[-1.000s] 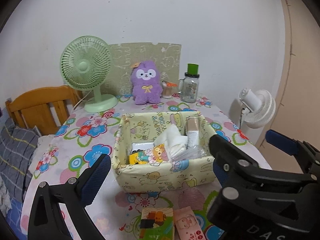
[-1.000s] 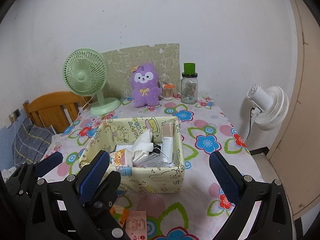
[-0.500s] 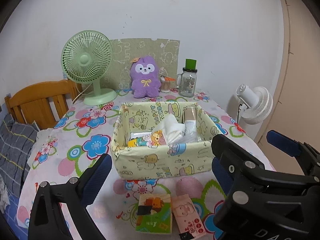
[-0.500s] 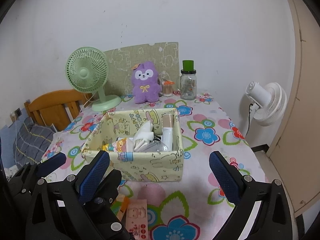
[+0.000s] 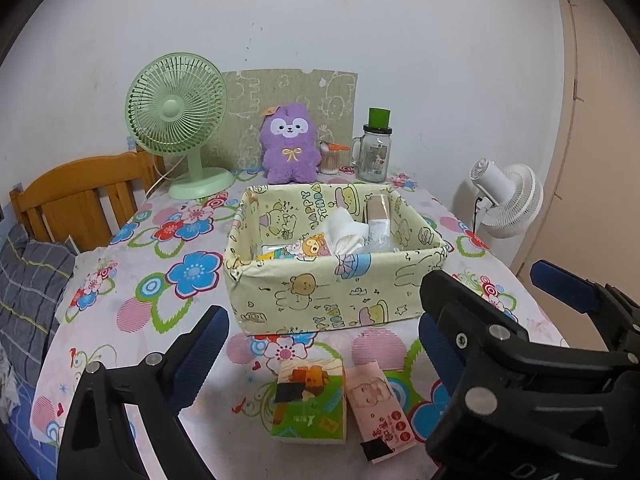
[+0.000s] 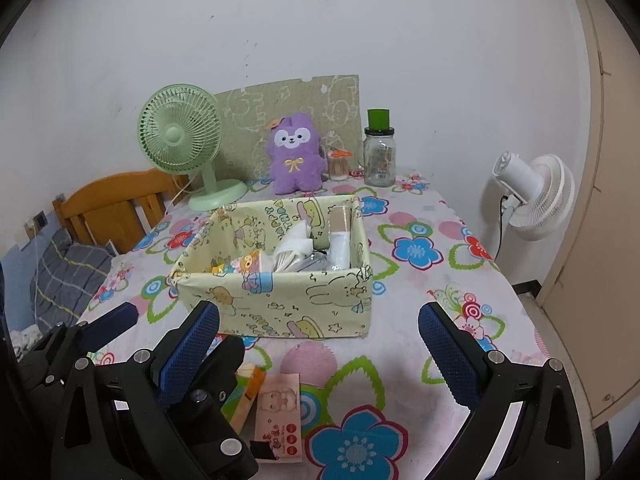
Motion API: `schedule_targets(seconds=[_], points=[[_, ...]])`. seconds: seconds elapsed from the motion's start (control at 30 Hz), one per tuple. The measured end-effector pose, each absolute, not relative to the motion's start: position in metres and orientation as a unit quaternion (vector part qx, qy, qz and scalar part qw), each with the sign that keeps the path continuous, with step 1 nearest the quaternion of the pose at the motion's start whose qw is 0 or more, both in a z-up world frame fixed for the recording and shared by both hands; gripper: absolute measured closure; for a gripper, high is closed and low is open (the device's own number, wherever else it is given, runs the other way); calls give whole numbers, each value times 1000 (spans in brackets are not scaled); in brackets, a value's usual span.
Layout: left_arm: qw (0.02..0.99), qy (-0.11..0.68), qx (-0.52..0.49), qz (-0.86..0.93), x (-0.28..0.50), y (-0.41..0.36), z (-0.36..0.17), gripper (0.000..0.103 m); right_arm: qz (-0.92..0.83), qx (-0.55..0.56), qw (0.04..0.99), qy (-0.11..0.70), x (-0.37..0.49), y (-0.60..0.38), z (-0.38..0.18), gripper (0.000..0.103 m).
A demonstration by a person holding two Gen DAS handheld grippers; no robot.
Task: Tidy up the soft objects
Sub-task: 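Move both grippers down toward the two tissue packs in front of the basket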
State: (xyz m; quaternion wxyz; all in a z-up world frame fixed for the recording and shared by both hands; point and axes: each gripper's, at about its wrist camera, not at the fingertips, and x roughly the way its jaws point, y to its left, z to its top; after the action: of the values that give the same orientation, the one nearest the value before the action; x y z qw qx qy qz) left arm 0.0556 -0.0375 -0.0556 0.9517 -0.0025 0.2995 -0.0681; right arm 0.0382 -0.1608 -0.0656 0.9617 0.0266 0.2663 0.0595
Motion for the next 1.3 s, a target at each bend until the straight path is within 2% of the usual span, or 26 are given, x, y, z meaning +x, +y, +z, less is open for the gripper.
schedule_targets(seconds=[0.53,1.3], points=[[949,310,0,-62,54,-35,-73,10,67,24,955,288,38,-156,-84,2],[921,383,-9,-70,83,-38,-117,11,66,31,937,342,67,-156,-125,2]])
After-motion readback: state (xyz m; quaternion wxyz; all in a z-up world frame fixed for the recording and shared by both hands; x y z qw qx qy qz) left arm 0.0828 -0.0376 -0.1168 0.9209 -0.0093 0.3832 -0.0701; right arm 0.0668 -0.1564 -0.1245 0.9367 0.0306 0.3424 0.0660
